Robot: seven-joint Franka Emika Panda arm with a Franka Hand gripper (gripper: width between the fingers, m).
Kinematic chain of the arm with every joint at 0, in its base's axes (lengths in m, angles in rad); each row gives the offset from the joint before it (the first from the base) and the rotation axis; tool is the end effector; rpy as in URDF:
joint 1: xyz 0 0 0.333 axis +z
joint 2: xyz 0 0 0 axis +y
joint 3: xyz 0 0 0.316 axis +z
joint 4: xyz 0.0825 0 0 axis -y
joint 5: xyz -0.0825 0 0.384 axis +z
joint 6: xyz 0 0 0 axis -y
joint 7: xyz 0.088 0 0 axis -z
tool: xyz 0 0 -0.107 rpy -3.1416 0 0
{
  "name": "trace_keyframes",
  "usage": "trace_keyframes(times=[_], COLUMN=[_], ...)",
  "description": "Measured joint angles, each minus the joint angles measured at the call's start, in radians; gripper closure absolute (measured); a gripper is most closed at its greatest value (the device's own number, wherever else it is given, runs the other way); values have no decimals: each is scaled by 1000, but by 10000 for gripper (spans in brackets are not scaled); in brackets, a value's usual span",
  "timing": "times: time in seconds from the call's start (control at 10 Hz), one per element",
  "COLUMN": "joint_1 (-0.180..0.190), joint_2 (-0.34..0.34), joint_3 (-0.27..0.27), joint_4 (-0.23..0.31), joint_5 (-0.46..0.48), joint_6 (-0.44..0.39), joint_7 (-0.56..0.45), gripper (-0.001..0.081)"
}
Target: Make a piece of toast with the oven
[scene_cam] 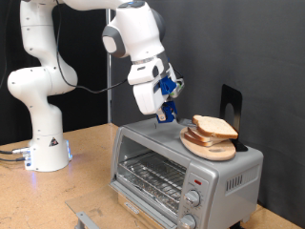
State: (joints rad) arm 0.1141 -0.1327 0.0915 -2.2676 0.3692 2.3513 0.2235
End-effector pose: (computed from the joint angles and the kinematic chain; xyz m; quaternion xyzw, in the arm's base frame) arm 0.5060 0.1116 0.4364 -0.9770 0.1229 -0.0749 0.1572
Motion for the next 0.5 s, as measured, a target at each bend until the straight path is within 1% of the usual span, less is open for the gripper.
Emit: trace_keyframes(times=[0.5], joint_1=[0], joint_2=[69], joint_3=[9], joint_4=[69], joint_5=[-19], joint_6=[-9], joint_7=[40], gripper=[373])
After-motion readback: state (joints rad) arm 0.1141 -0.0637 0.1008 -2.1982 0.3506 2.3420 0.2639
